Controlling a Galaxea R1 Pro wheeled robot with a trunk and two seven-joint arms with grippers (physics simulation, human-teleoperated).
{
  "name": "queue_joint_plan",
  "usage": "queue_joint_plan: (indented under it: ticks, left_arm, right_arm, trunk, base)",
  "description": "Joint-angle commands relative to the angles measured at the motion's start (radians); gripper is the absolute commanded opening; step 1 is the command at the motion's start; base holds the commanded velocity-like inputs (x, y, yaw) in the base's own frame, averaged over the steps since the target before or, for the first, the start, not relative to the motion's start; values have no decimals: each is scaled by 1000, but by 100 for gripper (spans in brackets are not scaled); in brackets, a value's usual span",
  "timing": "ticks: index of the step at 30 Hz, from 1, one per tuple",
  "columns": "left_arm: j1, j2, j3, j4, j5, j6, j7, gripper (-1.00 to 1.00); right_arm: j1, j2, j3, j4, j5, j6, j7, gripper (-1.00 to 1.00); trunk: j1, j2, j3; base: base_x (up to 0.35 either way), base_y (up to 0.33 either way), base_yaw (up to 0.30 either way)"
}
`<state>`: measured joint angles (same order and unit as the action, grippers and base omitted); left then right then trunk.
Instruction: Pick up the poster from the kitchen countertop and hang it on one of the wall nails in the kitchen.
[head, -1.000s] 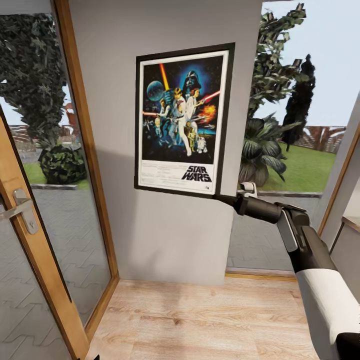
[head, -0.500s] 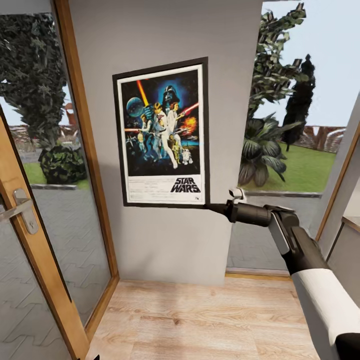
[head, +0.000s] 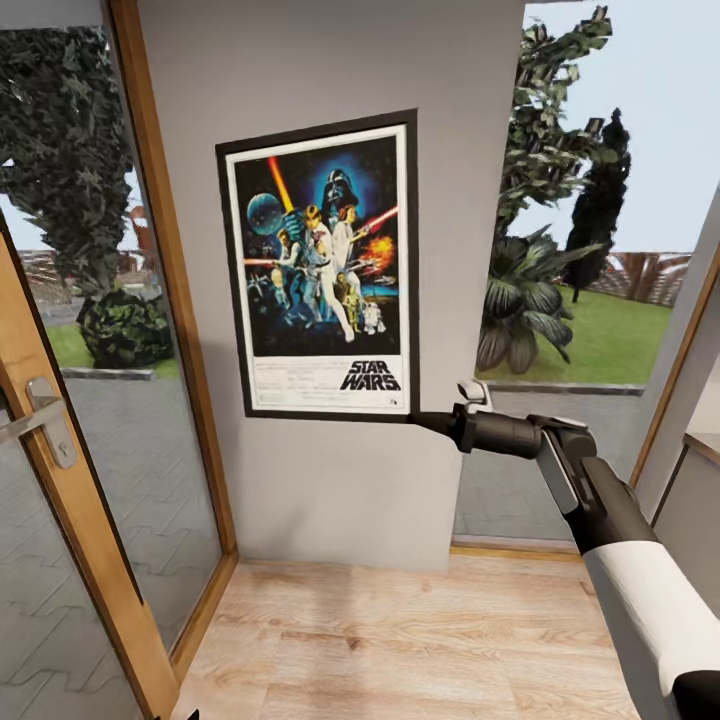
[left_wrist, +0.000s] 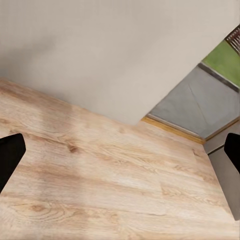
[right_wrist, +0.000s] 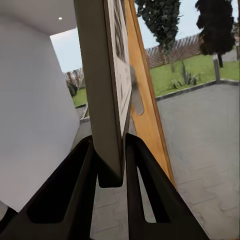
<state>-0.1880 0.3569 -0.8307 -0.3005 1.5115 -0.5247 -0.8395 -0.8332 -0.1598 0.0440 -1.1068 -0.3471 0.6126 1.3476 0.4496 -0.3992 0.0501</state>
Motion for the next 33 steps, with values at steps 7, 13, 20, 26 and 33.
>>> queue_joint_plan:
  ticks: [7,13,20,26,33]
  left_arm:
    - [-1,1,-8,0,10,-3,-3,100]
    - [-1,1,-8,0,11,-3,-3,100]
    - [-1,1,-7,0,10,-4,-3,100]
    - [-1,1,-7,0,11,-4,-3,100]
    - [-1,1,-7,0,11,-4,-3,100]
  right_arm:
    - [0,-7,2,1,-9,-13,10,-100]
    - [0,-9,2,-2,-10,-16,11,-100]
    - [2,-9,-1,-6,-10,-87,11,-100]
    - [2,-9,-4,-8,-14,-92,10,-100]
    - [2,-9,-4,-8,-15,-92,10,-100]
  trunk:
    - [0,-1,0]
    - [0,-1,0]
    - [0,-1,0]
    - [0,-1,0]
    - [0,-1,0]
  base:
    - [0,0,0]
    - [0,0,0]
    - [0,0,0]
    - [0,0,0]
    - [0,0,0]
